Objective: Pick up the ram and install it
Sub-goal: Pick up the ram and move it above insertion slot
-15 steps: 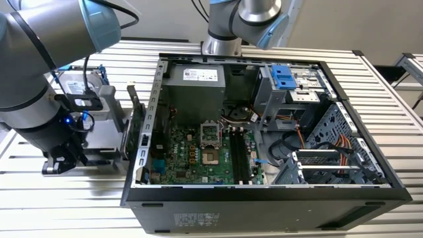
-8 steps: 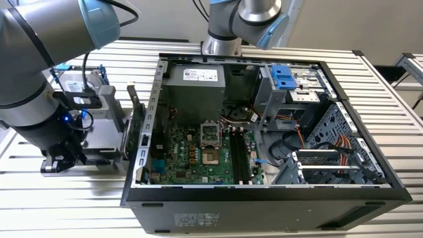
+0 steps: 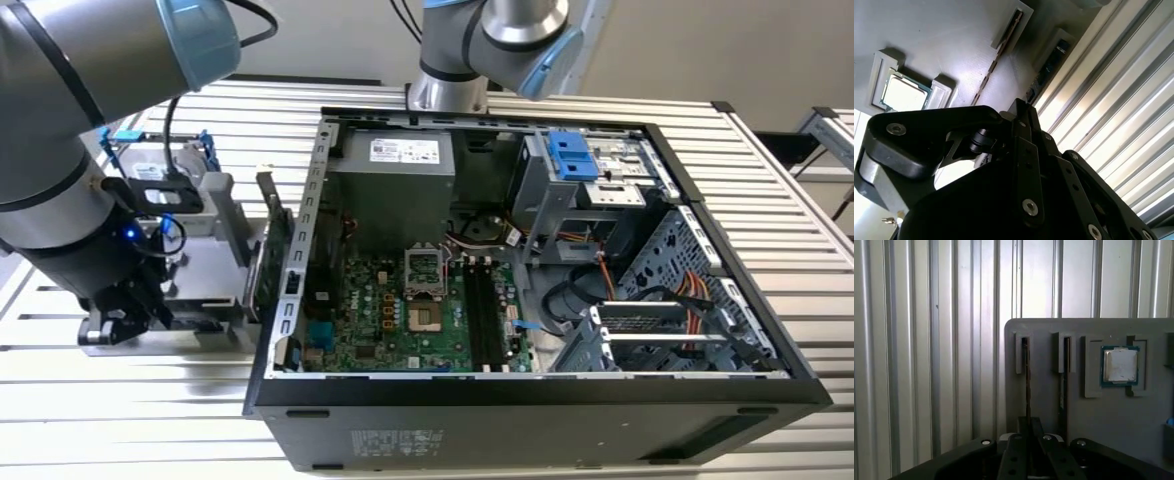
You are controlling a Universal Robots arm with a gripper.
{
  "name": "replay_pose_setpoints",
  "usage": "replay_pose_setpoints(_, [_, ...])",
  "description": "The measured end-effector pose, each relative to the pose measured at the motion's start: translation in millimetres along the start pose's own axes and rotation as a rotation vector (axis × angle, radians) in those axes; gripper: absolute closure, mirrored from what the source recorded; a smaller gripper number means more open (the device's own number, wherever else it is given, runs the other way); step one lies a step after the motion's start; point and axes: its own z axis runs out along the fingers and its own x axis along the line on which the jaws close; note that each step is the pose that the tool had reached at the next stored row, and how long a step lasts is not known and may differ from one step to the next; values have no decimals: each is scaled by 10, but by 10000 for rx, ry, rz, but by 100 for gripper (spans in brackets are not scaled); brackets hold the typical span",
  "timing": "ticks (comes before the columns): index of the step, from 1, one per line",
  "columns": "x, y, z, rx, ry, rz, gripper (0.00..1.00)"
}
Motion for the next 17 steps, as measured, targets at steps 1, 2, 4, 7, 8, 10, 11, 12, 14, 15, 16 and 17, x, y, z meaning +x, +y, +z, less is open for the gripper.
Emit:
replay_pose_setpoints(1, [-1,0,-11,-1,0,0,100])
replay_pose_setpoints(2, [-1,0,-21,-1,0,0,100])
replay_pose_setpoints(4, [-2,0,-38,1,-1,0,100])
replay_pose_setpoints(7, [-3,0,-64,0,0,0,100])
replay_pose_setpoints(8, [-4,0,-73,0,0,0,100])
replay_pose_setpoints(10, [-5,0,-94,0,-1,0,100])
replay_pose_setpoints(11, [-5,0,-105,0,0,0,100])
replay_pose_setpoints(12, [-6,0,-115,0,0,0,100])
replay_pose_setpoints(14, [-7,0,-140,0,0,0,100])
replay_pose_setpoints(15, [-8,0,-153,-1,0,0,100])
replay_pose_setpoints(16, [-9,-1,-164,0,-1,0,100])
replay_pose_setpoints(17, [-9,-1,-176,0,0,0,100])
